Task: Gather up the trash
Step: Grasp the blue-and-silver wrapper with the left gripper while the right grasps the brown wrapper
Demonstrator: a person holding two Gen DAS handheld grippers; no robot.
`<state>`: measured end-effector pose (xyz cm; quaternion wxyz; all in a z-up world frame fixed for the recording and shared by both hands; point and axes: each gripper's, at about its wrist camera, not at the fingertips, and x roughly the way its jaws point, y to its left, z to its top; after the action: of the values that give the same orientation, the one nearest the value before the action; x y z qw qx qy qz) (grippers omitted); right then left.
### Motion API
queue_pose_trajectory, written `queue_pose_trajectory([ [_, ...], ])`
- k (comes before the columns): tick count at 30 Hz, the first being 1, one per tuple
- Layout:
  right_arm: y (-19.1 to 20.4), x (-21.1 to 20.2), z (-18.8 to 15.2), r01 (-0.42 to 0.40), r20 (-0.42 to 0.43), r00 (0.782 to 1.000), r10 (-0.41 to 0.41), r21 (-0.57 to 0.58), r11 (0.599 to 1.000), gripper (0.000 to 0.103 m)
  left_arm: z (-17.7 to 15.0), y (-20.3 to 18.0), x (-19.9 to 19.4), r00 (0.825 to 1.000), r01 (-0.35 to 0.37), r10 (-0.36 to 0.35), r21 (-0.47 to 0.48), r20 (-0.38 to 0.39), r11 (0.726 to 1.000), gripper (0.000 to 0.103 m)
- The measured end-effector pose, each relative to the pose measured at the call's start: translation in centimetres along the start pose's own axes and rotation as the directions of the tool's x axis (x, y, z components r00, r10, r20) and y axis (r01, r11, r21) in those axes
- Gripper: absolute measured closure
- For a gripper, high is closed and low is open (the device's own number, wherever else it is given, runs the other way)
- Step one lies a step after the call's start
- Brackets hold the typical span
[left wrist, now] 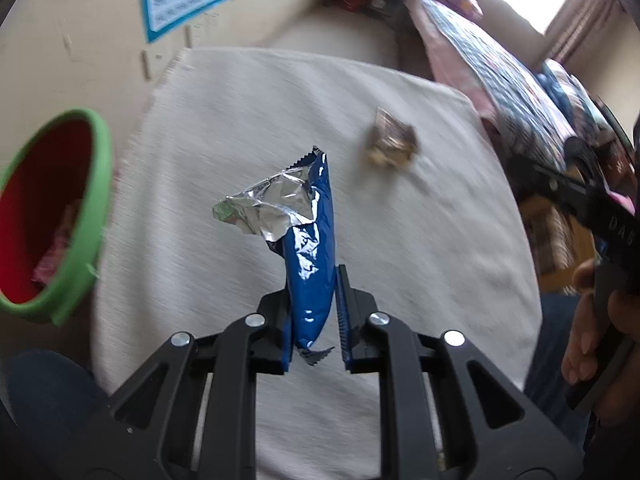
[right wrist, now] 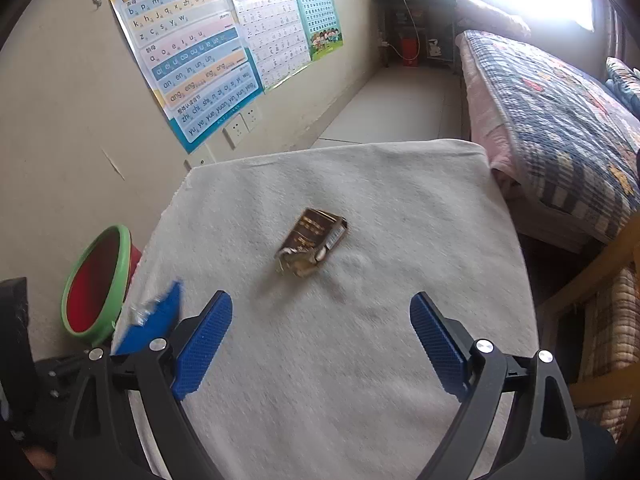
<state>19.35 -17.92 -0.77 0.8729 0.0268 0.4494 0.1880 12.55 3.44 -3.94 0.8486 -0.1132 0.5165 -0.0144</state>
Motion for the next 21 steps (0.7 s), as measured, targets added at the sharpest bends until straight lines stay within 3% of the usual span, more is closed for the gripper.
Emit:
queue_pose_trajectory([
  [11,2.9,6.3,2.7,-0.027,-0.055,0.998,0.026,-0.005,1.0,0.016,3.2,7.0,-1.9,0.994,-0.081,0.088,-0.091,0.07,0.992,0.086],
  [17,3.0,10.1,3.4,0.039,-0.083,0.996,-0.038,0.018,0.999,0.016,2.8,7.6,-2.2,0.993,-0.088,0.092,-0.063,0.073,0.994,0.086],
  [21,2.6,12.0,3.8,0.089,-0.105,0.991,-0.085,0.031,0.996,0.024,2.5,8.1,-1.9,0.993,-0.09,0.095,-0.066,0.072,0.994,0.086],
])
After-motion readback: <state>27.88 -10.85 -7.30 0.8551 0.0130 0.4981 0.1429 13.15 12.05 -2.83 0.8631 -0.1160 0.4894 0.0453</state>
